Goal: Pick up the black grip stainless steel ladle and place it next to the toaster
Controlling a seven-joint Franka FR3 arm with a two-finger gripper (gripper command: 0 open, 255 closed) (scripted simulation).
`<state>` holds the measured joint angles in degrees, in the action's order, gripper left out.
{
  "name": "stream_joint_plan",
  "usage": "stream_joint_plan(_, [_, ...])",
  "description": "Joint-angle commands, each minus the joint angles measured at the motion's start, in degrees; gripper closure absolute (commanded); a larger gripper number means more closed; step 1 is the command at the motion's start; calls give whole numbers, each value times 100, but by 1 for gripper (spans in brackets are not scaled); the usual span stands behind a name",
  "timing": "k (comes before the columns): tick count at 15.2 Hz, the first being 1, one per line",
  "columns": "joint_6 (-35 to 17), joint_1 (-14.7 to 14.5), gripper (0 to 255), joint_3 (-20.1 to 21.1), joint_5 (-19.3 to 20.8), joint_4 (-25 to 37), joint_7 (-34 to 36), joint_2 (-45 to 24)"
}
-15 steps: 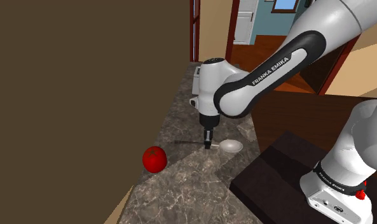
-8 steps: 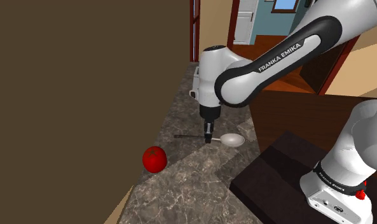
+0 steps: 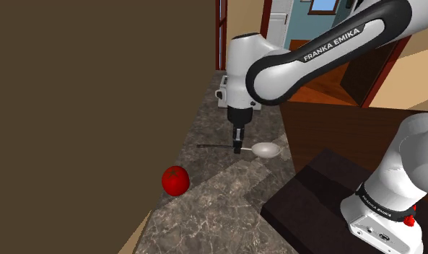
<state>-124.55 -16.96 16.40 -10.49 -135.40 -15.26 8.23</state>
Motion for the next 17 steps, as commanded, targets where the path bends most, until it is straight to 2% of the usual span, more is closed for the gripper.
stream_joint_plan(1, [122, 2, 255, -9, -5, 54, 2, 66])
stream_joint_plan(9, [261, 563, 255, -706, 224, 84, -1107, 39])
stream_joint_plan(17, [425, 1119, 255, -1349, 477, 537, -2141, -354])
